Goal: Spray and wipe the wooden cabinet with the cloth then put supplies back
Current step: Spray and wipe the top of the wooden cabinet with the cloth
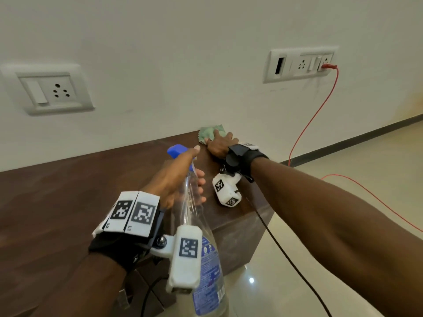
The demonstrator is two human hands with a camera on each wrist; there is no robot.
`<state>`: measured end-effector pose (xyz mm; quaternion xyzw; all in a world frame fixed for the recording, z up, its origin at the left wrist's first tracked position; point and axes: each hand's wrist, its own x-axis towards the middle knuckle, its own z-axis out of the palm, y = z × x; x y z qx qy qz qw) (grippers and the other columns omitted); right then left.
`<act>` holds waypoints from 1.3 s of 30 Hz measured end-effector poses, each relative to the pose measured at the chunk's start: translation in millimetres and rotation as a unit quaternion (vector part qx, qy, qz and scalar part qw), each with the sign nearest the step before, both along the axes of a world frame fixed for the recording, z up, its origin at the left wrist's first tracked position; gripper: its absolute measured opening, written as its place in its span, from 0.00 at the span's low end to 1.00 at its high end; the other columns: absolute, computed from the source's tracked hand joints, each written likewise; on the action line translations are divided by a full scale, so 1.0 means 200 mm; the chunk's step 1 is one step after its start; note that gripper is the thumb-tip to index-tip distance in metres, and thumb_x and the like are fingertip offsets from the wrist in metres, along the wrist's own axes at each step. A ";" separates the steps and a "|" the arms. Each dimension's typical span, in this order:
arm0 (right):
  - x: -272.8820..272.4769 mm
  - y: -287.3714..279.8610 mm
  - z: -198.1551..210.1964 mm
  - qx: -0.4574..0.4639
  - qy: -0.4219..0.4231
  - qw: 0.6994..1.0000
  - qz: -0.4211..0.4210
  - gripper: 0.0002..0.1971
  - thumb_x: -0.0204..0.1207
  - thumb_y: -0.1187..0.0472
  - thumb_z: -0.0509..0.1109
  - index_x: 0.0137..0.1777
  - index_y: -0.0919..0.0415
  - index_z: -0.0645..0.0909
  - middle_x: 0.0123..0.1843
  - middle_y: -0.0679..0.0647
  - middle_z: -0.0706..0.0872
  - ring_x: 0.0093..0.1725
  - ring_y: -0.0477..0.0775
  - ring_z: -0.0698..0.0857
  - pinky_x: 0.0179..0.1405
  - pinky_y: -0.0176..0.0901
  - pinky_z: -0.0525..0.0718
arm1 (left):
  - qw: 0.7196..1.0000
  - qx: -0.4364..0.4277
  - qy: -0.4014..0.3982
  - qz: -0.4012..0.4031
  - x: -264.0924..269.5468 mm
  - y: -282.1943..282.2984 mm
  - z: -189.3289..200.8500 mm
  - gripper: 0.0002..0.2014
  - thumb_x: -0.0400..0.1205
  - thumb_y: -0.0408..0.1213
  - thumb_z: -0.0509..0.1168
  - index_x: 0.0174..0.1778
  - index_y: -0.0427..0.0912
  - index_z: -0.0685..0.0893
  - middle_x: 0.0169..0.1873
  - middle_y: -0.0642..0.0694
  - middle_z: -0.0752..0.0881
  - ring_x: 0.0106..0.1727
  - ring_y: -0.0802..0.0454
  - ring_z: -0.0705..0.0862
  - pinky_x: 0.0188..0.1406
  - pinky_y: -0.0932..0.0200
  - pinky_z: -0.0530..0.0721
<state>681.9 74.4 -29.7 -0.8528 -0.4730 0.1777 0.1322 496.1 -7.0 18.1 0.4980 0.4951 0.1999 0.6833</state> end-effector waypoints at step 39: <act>-0.13 -1.00 -0.22 0.291 -0.040 0.941 -0.168 0.17 0.83 0.55 0.59 0.66 0.65 0.71 0.58 0.63 0.80 0.52 0.65 0.83 0.47 0.52 0.80 | 0.972 0.181 -0.024 0.150 0.11 -0.41 -0.24 0.28 0.66 0.70 0.66 0.27 0.46 0.79 0.17 0.53 0.77 0.16 0.48 0.76 0.30 0.50 0.80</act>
